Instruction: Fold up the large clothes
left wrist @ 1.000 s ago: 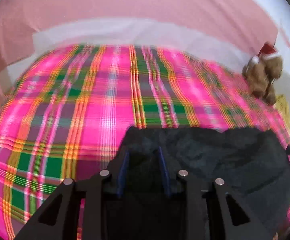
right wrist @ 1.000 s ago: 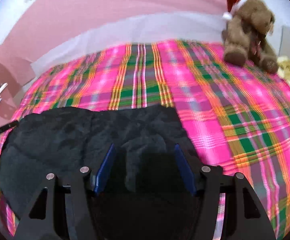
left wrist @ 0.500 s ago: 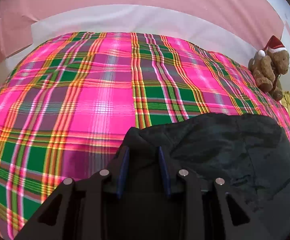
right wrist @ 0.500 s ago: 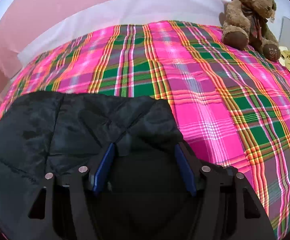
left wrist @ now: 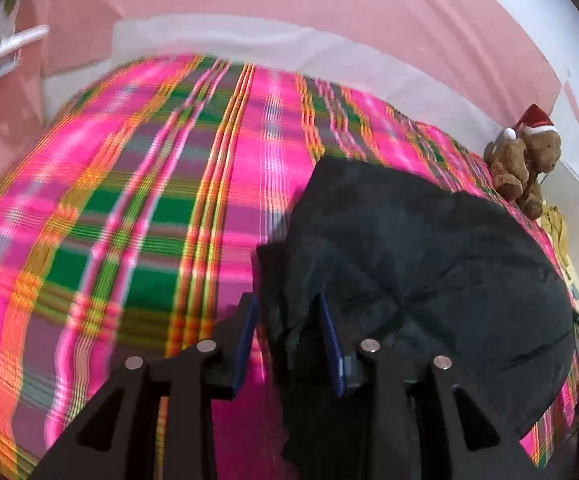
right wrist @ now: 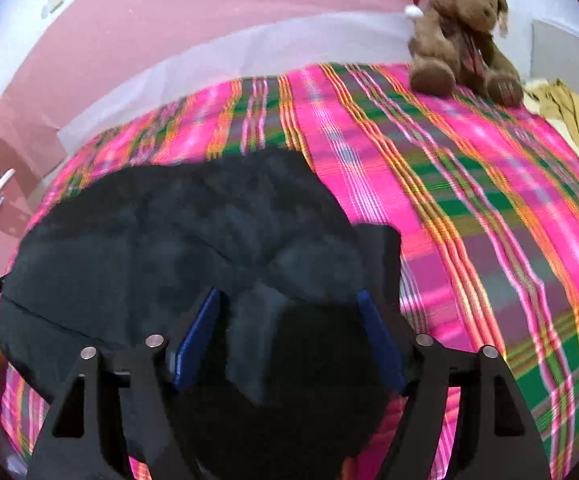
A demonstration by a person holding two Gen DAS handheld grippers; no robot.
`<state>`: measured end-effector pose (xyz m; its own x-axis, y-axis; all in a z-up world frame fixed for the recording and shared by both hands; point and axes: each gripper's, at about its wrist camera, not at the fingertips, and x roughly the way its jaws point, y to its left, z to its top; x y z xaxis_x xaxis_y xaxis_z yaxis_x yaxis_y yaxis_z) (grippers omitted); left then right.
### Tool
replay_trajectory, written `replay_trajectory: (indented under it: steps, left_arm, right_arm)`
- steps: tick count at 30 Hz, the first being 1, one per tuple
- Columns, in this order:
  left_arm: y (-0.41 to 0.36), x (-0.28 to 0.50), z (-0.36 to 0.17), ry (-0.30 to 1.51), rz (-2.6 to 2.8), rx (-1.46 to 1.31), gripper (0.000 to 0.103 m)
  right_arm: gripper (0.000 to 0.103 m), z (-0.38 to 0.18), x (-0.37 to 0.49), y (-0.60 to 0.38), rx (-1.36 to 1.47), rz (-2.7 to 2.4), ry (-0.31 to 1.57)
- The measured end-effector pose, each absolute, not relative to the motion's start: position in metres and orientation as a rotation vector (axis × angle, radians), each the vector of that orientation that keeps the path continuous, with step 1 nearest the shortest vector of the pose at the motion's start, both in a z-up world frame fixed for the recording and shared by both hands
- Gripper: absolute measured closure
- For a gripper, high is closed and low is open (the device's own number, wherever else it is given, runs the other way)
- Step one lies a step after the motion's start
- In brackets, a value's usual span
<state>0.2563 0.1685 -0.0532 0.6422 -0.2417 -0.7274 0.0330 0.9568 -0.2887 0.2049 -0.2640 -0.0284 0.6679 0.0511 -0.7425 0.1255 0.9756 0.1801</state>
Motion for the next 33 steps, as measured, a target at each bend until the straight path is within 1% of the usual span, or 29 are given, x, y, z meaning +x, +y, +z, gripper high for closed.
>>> replay_trajectory:
  steps: [5,7,11,13,15,16,17,22,26,29,31,32,33]
  left_arm:
    - [0.155,0.269,-0.063,0.882,-0.179,-0.278,0.067]
    - [0.153,0.273,-0.064,0.883,-0.182,-0.281,0.065]
    - [0.164,0.275,-0.072,0.894,-0.192,-0.339,0.052]
    - [0.169,0.271,-0.075,0.905,-0.201,-0.374,0.049]
    - [0.169,0.268,-0.077,0.899,-0.201,-0.355,0.043]
    - [0.169,0.270,-0.078,0.903,-0.200,-0.353,0.041]
    - [0.169,0.273,-0.080,0.911,-0.200,-0.359,0.036]
    - [0.170,0.291,-0.083,0.920,-0.239,-0.382,0.030]
    - [0.171,0.292,-0.089,0.913,-0.256,-0.421,0.029]
    - [0.170,0.291,-0.091,0.913,-0.267,-0.425,0.030]
    - [0.164,0.295,-0.092,0.925,-0.280,-0.425,0.031]
    - [0.160,0.297,-0.092,0.929,-0.289,-0.422,0.033]
    - [0.155,0.300,-0.093,0.934,-0.305,-0.422,0.036]
  right_arm:
    - [0.023,-0.046,0.211,-0.289,0.350,-0.033,0.852]
    - [0.018,-0.050,0.214,-0.294,0.388,-0.018,0.867]
    - [0.017,-0.059,0.213,-0.303,0.463,0.006,0.886]
    - [0.017,-0.060,0.208,-0.304,0.473,0.014,0.891]
    - [0.016,-0.061,0.206,-0.303,0.472,0.027,0.893]
    - [0.015,-0.063,0.208,-0.304,0.480,0.037,0.899]
    - [0.014,-0.064,0.213,-0.305,0.486,0.043,0.909]
    - [0.004,-0.074,0.230,-0.317,0.532,0.089,0.935]
    - [0.003,-0.085,0.234,-0.324,0.590,0.133,0.935]
    - [0.008,-0.086,0.236,-0.322,0.587,0.149,0.936]
    - [0.024,-0.087,0.241,-0.320,0.588,0.169,0.941]
    - [0.028,-0.087,0.244,-0.318,0.587,0.177,0.942]
    - [0.034,-0.087,0.247,-0.316,0.580,0.181,0.944]
